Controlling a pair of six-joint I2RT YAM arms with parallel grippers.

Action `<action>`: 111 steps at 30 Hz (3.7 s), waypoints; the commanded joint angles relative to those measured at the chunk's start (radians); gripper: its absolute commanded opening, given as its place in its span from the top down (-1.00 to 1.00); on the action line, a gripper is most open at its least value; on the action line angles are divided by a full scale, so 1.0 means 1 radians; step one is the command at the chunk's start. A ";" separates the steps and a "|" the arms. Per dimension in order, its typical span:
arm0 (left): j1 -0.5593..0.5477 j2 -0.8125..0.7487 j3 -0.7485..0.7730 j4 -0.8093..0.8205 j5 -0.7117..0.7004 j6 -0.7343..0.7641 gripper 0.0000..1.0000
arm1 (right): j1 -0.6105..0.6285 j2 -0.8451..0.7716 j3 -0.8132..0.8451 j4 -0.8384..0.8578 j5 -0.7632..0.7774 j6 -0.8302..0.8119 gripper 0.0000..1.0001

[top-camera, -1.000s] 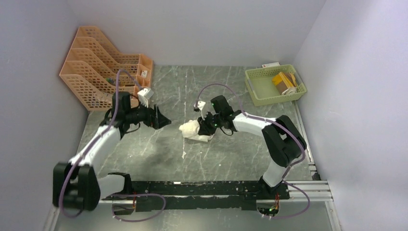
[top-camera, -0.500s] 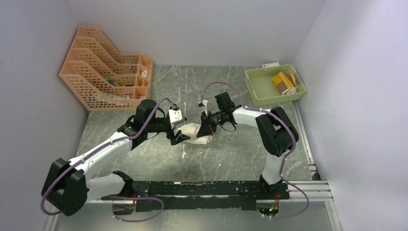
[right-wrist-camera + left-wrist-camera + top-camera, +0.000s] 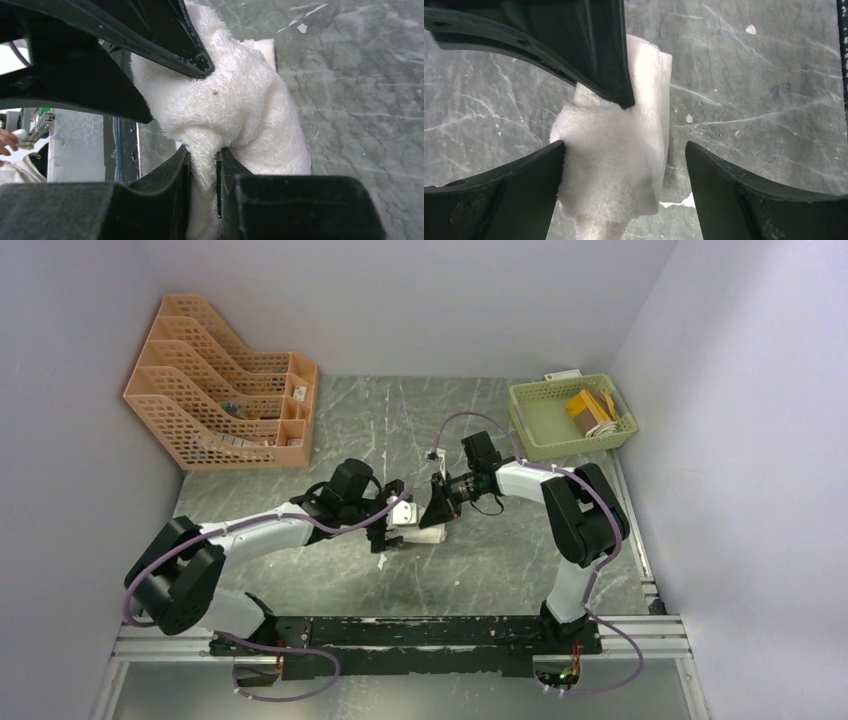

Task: Roll the towels
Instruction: Roll the towel at the center of the board, then pick up the towel at the center of the board.

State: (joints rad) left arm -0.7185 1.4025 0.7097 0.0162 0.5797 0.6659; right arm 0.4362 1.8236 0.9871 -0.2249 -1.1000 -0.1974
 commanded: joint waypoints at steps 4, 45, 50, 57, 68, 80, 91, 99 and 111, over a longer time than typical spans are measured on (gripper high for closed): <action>-0.068 0.061 -0.009 0.032 -0.112 0.067 -0.96 | -0.024 -0.044 -0.025 -0.023 -0.100 -0.026 1.00; 0.204 -0.171 0.175 -0.172 0.018 -0.234 0.87 | -0.326 -0.496 -0.308 0.933 0.348 1.012 -1.00; 0.308 -0.198 0.194 -0.027 0.225 -0.450 0.86 | -0.228 -0.560 -0.480 1.516 0.510 1.139 -1.00; 0.385 -0.190 0.214 0.314 0.373 -0.822 0.86 | 0.124 -0.648 -0.506 1.600 0.720 0.645 -1.00; 0.389 -0.189 0.266 0.473 0.236 -1.083 0.86 | 0.439 -0.530 -0.416 1.650 1.019 0.241 -1.00; 0.376 -0.282 0.183 0.448 0.011 -1.039 0.86 | 0.559 -0.451 -0.150 1.388 1.437 0.294 -1.00; 0.243 -0.303 0.218 0.294 -0.306 -0.869 0.86 | 0.587 -0.399 0.055 1.171 1.438 0.416 -1.00; 0.229 -0.313 0.195 0.306 -0.431 -0.878 0.86 | 0.633 -0.405 0.070 1.129 1.510 0.432 -1.00; 0.178 -0.326 0.199 0.264 -0.582 -0.828 0.86 | 0.695 -0.393 0.144 1.068 1.755 0.449 -1.00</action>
State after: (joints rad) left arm -0.5316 1.0988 0.8928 0.2901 0.0875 -0.1932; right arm 1.0920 1.4456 1.1164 0.8467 0.5358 0.2657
